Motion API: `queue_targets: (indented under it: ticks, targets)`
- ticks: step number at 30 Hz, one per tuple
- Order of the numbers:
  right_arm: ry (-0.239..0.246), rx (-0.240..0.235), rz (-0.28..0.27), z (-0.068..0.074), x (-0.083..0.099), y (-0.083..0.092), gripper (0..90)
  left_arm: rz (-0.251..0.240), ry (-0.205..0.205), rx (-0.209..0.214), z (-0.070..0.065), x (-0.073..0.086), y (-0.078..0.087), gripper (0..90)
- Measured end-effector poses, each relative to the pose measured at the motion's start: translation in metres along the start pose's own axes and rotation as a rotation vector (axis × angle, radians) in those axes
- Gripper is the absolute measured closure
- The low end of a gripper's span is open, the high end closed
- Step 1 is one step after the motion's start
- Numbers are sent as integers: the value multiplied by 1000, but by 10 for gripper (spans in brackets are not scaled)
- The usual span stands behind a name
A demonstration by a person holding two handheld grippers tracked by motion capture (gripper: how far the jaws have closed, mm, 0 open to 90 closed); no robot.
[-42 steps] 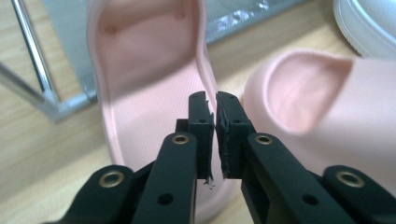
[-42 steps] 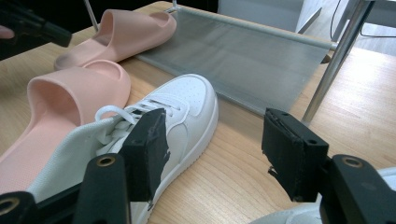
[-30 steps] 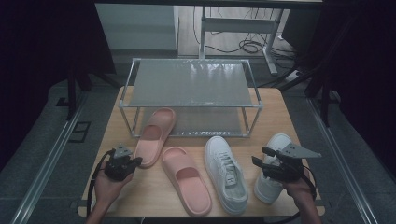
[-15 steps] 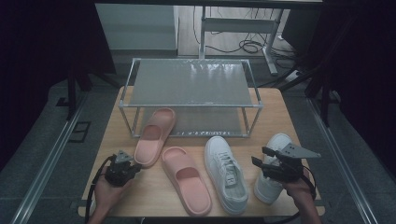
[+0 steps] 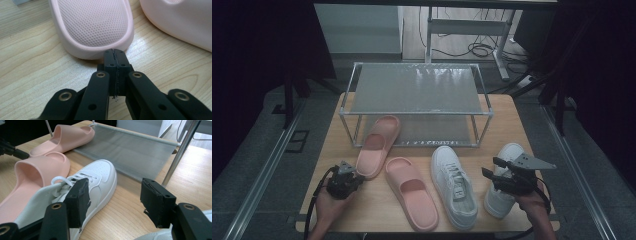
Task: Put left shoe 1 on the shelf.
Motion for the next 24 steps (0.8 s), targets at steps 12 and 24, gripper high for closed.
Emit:
queue_targets:
  ticks: [12, 24]
  targets:
    - [2, -3, 4, 0, 0, -1, 405, -17, -3, -3, 1, -12, -4, 900]
    - [2, 0, 0, -1, 0, 0, 405, -33, -11, -8, 4, -30, -11, 900]
Point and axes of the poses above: each handheld gripper's, and its own axes: y roughly backward along the jaws, x roughly out of its underside, z roughly to its left, the point moved 3 cm from there along -y, roughly forward along the jaws, and after that the axes turned 4 degrees about -y, right-handed, at the moved point
